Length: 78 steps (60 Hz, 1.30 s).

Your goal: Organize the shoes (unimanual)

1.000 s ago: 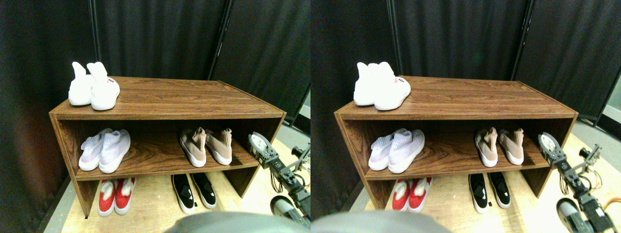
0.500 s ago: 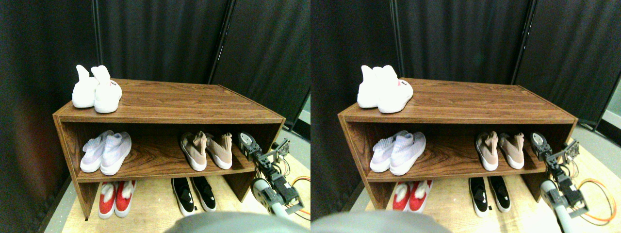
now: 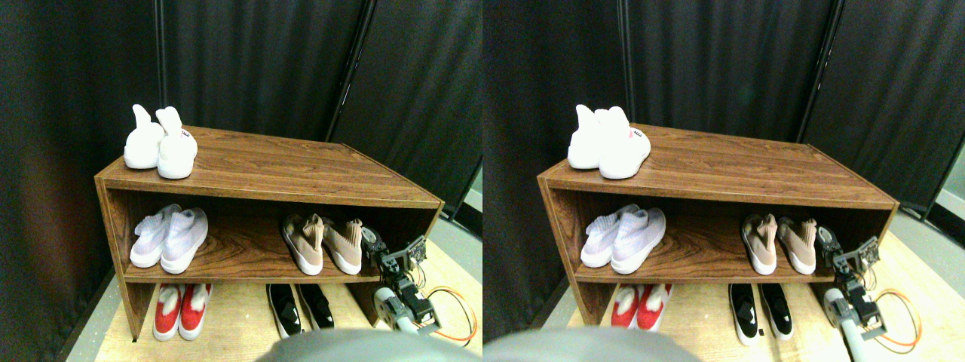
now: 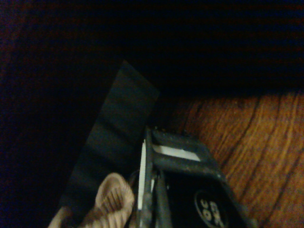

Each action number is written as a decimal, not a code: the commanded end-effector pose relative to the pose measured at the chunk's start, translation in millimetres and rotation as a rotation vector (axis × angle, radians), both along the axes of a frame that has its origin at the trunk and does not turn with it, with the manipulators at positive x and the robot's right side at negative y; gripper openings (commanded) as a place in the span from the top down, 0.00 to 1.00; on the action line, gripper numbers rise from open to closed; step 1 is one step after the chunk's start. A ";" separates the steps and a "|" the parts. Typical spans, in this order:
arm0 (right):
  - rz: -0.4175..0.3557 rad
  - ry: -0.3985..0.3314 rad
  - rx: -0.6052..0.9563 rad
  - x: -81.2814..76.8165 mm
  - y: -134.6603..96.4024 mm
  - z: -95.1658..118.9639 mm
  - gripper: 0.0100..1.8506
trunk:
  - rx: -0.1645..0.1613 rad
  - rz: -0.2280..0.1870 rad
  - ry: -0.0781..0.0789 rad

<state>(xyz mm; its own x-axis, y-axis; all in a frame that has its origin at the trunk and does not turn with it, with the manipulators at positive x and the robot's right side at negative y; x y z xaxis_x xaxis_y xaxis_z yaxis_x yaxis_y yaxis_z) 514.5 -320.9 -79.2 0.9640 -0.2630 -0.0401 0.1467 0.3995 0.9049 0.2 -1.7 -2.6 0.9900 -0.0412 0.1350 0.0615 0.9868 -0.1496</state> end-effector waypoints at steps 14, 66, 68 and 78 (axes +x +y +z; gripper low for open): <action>0.011 -0.003 0.073 1.3 10.1 -19.7 0.97 | -0.028 0.034 0.002; 0.176 0.089 0.052 -3.8 56.1 -29.0 0.97 | -0.062 0.077 0.039; 0.188 0.090 0.060 -4.2 58.7 -29.7 0.97 | -0.063 0.078 0.039; 0.187 0.093 0.057 -0.9 58.8 -31.4 0.97 | -0.062 0.080 0.042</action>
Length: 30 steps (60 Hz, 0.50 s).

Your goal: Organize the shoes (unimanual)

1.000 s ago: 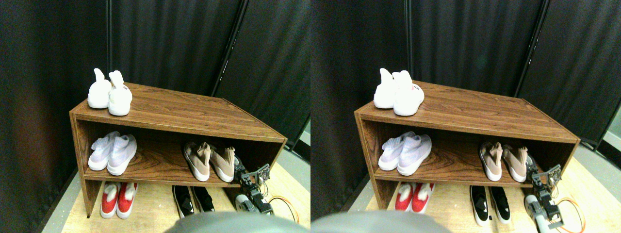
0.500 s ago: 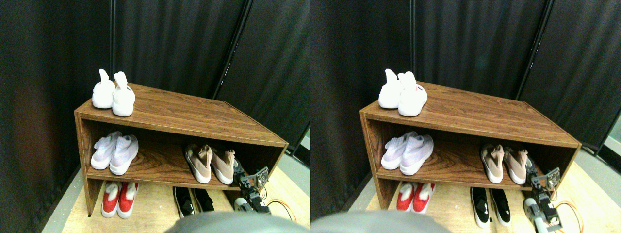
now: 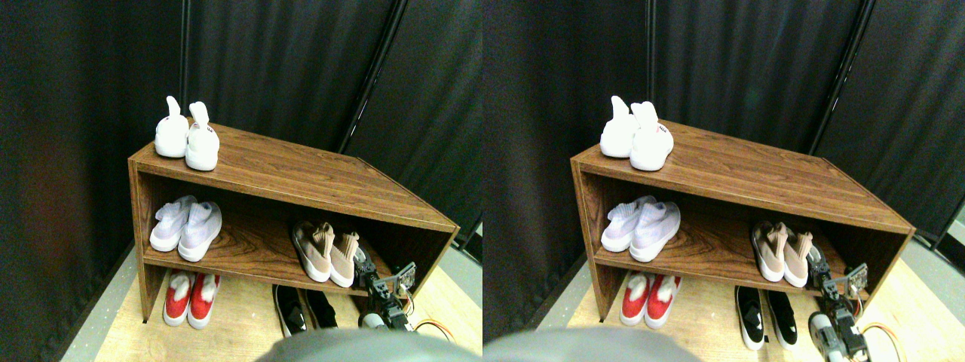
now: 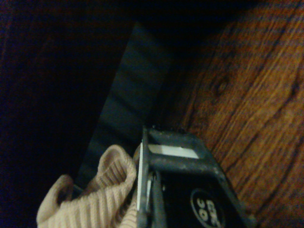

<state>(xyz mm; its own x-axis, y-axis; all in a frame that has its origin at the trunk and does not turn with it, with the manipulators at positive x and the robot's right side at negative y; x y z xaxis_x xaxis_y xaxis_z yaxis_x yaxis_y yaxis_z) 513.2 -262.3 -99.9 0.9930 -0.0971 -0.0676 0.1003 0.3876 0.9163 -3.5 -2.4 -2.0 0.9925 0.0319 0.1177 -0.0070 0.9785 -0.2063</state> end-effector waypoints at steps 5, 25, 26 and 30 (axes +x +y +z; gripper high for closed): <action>-0.010 0.075 0.024 -1.7 0.2 -8.9 0.97 | 0.000 0.008 0.026; -0.043 0.022 -0.030 1.0 -19.0 -0.7 0.97 | 0.042 -0.040 0.009; -0.043 0.022 -0.030 1.0 -19.0 -0.7 0.97 | 0.042 -0.040 0.009; -0.069 0.000 -0.081 0.7 -30.8 8.1 0.97 | 0.055 -0.054 0.004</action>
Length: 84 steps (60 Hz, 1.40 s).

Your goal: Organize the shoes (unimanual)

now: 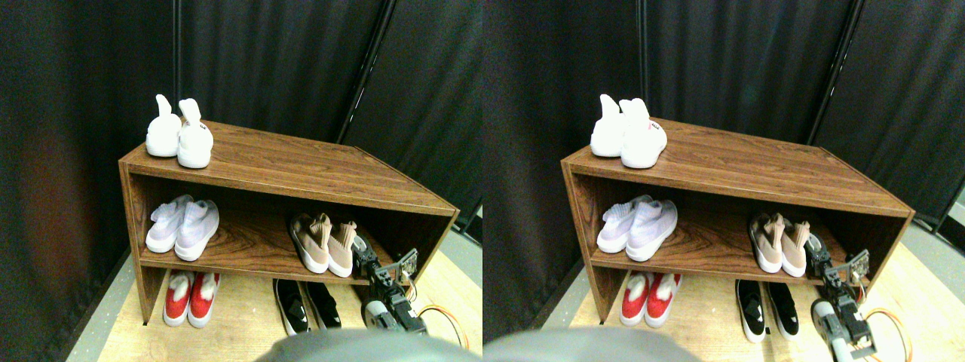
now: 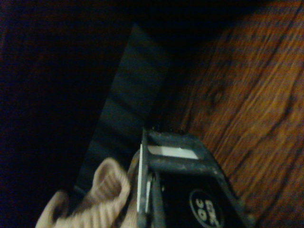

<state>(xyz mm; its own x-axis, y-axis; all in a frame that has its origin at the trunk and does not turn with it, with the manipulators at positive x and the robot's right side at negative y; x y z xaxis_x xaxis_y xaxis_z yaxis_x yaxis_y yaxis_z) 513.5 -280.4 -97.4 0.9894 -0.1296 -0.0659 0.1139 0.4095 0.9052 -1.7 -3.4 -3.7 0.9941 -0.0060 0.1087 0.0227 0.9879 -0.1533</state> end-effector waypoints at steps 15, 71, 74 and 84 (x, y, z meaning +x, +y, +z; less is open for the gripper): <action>-0.057 -0.102 -0.135 -12.9 -46.6 43.0 0.97 | 0.021 -0.060 -0.015; 0.237 -0.092 0.021 -140.1 9.1 -11.7 0.97 | -0.005 -0.037 0.105; 0.239 -0.060 0.055 -139.0 10.0 -21.3 0.97 | -0.003 -0.035 0.110; 0.215 0.017 0.089 -126.3 5.6 -59.6 0.97 | 0.002 -0.028 0.132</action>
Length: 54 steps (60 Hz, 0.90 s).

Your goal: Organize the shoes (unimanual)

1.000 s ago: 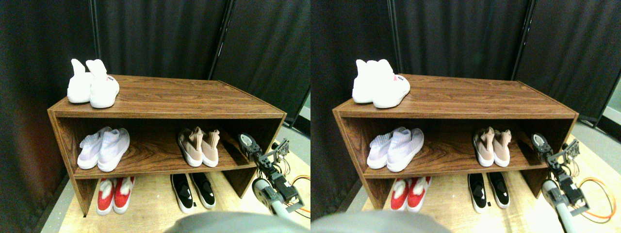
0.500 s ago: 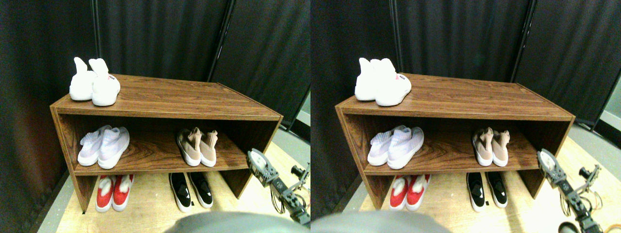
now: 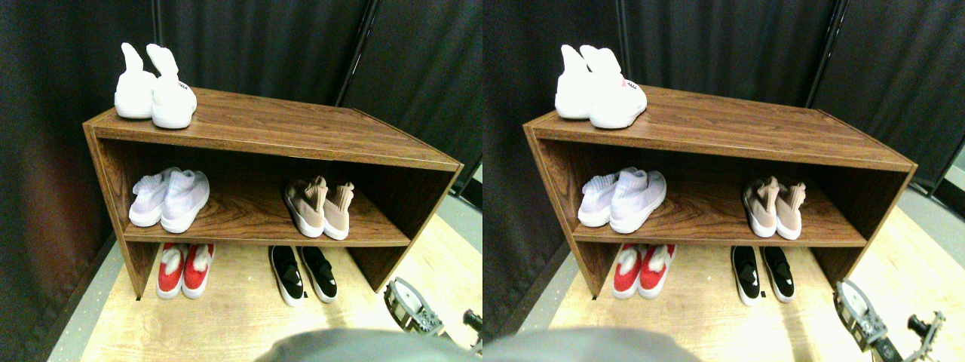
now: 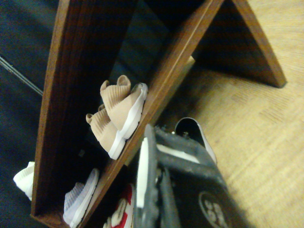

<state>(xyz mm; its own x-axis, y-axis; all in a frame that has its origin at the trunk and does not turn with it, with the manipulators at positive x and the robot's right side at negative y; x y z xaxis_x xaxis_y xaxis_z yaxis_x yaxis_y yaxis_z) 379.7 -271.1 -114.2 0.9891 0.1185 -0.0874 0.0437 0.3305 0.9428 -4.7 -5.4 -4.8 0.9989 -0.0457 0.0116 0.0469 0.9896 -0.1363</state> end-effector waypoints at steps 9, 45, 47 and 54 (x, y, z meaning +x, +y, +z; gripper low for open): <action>-0.056 0.056 -0.015 20.1 -10.8 -69.5 0.97 | -0.012 0.013 0.043; -0.289 0.223 -0.008 102.0 -42.0 -107.6 0.97 | -0.002 0.011 0.044; -0.288 0.232 -0.017 105.9 -42.9 -107.7 0.97 | -0.002 0.011 0.044; -0.281 0.245 -0.020 118.3 -47.0 -109.7 0.97 | -0.004 0.013 0.038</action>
